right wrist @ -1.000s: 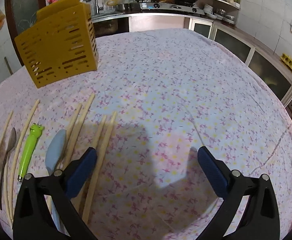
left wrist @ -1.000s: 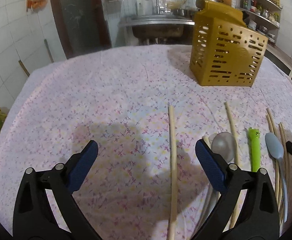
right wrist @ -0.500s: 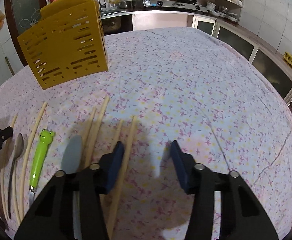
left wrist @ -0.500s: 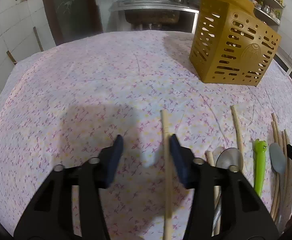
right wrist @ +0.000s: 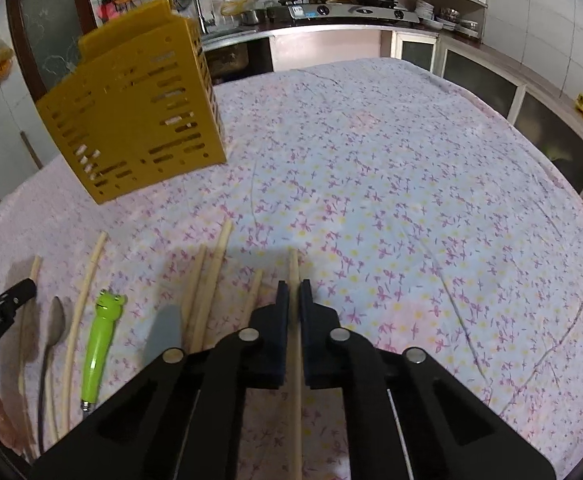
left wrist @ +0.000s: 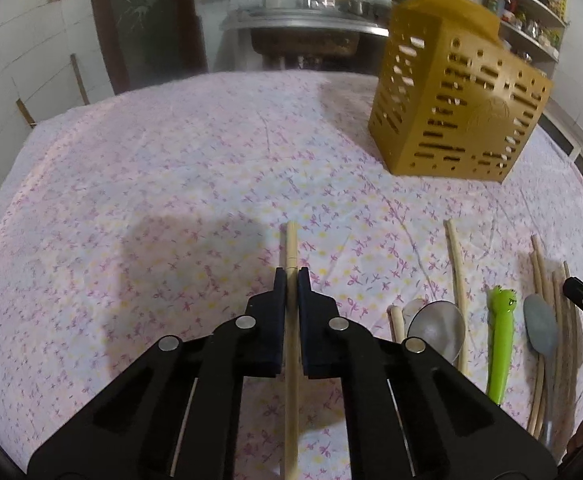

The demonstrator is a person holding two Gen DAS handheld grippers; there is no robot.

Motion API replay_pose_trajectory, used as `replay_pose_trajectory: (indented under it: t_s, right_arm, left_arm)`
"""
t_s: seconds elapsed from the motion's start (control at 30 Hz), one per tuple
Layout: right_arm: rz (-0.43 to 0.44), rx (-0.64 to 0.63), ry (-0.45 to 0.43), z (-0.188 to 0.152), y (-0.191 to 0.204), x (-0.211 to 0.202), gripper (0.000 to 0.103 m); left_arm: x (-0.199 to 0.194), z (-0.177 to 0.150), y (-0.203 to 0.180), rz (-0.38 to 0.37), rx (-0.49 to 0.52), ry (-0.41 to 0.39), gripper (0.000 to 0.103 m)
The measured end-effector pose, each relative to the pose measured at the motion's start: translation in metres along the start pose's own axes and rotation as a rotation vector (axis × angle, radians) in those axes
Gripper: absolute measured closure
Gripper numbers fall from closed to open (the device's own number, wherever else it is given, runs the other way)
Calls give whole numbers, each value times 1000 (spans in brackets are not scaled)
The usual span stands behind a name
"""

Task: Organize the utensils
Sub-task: 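Lift both chopsticks and lower them into the yellow slotted holder with both tools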

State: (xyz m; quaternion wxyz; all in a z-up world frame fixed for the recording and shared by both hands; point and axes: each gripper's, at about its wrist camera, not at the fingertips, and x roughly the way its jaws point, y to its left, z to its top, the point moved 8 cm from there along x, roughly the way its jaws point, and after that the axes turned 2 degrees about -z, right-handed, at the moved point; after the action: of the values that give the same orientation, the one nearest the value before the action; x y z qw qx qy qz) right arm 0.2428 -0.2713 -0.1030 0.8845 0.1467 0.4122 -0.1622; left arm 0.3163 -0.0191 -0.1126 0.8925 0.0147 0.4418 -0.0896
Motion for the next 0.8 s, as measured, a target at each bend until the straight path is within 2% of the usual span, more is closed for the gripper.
replay_pose_trajectory:
  t_s: [0.17, 0.3, 0.43, 0.67, 0.8]
  right_arm:
    - [104, 34, -103, 13, -2, -29, 97]
    - [147, 26, -214, 28, 0, -62, 97]
    - [181, 11, -311, 36, 1, -91, 97]
    - [203, -84, -475, 38, 12, -135, 97]
    - [200, -129, -540, 33, 17, -149, 97]
  left_arm:
    - [-44, 5, 4, -9, -51, -118, 98]
    - [-90, 8, 5, 9, -49, -236, 98]
    - [-124, 7, 12, 9, -75, -316, 98]
    - [-159, -1, 15, 42, -55, -428, 98]
    - [-168, -8, 15, 51, -49, -447, 98]
